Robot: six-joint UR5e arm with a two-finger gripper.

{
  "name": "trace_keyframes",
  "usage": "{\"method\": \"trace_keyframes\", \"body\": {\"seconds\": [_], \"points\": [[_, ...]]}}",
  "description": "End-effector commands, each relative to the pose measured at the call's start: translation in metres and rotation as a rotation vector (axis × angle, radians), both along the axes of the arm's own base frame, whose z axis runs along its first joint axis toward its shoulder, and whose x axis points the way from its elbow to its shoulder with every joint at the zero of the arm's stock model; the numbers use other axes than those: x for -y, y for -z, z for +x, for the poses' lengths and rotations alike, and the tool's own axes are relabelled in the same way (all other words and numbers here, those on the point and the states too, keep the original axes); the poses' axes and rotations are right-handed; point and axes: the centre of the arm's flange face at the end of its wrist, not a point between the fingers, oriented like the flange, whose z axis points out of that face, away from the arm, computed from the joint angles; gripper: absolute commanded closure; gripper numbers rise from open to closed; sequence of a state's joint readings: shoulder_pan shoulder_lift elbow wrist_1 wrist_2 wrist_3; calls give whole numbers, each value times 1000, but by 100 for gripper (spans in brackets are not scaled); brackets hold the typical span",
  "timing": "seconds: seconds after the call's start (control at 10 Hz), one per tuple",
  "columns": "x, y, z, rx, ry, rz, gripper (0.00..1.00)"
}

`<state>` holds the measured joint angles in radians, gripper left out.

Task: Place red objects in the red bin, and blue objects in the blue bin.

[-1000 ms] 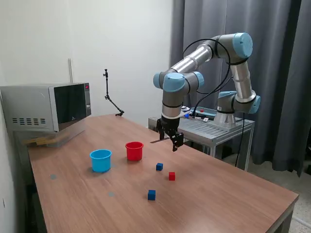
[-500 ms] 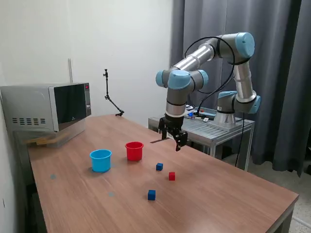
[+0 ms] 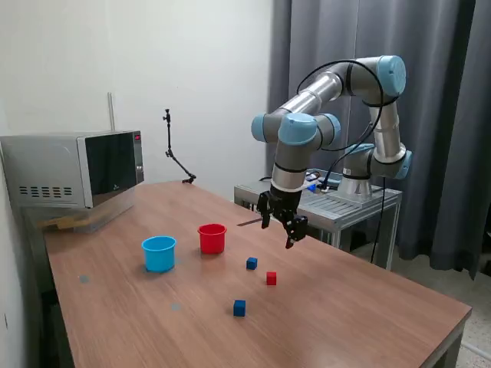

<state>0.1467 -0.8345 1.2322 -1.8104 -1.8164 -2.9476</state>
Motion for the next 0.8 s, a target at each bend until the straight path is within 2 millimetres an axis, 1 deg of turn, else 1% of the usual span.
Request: {"method": "trace_keyframes", "body": {"seconds": [0.0,0.1,0.2,0.3,0.4,0.7], "points": [[-7,16,-18,-39,119,21,0],[-7,36,-22,-37,176,30,0],[-6,67,-24,-10,196,35,0],[-2,82,-22,4,195,38,0],[0,86,-20,6,194,36,0],[-1,85,-18,-1,219,49,0]]}}
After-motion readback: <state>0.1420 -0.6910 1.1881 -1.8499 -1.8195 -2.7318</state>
